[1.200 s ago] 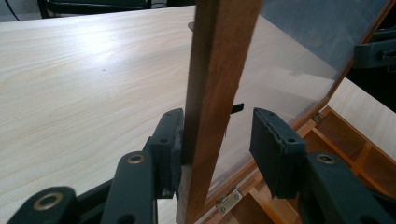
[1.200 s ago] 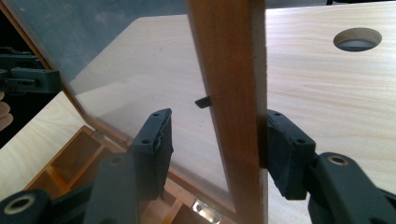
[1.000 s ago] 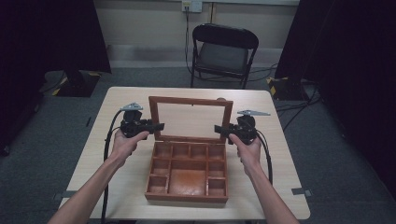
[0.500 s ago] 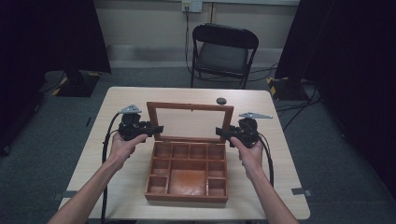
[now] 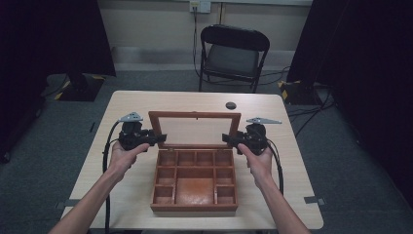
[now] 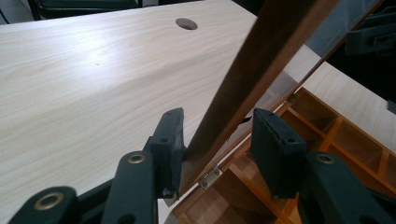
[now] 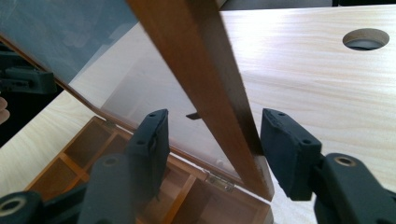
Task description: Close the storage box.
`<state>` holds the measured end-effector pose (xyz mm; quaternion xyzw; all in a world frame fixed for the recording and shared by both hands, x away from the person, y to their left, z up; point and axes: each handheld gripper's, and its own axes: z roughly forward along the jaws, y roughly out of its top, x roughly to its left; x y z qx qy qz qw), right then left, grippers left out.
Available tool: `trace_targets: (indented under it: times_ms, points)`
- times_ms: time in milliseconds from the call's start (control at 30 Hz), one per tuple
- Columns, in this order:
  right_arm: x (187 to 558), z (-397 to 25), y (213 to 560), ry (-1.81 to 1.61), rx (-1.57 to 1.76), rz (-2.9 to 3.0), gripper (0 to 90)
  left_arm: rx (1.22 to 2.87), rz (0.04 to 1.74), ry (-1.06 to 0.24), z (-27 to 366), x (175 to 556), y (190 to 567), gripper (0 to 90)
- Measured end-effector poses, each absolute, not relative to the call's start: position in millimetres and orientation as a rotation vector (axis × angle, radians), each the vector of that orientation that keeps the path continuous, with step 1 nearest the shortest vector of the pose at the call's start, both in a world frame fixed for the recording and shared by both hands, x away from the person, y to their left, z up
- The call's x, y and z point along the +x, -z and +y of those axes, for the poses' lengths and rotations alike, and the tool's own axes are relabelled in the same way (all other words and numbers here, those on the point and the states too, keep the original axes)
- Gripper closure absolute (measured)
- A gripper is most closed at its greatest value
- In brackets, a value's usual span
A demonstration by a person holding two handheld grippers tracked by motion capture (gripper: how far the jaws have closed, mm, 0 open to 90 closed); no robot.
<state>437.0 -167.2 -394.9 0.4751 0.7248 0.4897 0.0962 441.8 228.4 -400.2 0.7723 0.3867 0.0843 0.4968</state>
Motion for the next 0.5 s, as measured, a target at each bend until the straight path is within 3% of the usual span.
trace_targets:
  times_ms: [167,300,500]
  points:
    - [431.6,-168.2,394.6,-1.444,1.399,2.144,38.8,1.853,0.942,-0.197,228.8,438.6,398.5,52.2]
    - [428.7,-170.6,394.8,-1.456,1.411,2.13,37.4,1.812,0.983,-0.208,231.6,436.6,395.4,42.1]
    - [422.3,-167.5,392.7,-1.439,1.397,2.128,36.8,1.825,0.968,-0.208,231.1,433.2,394.8,38.0]
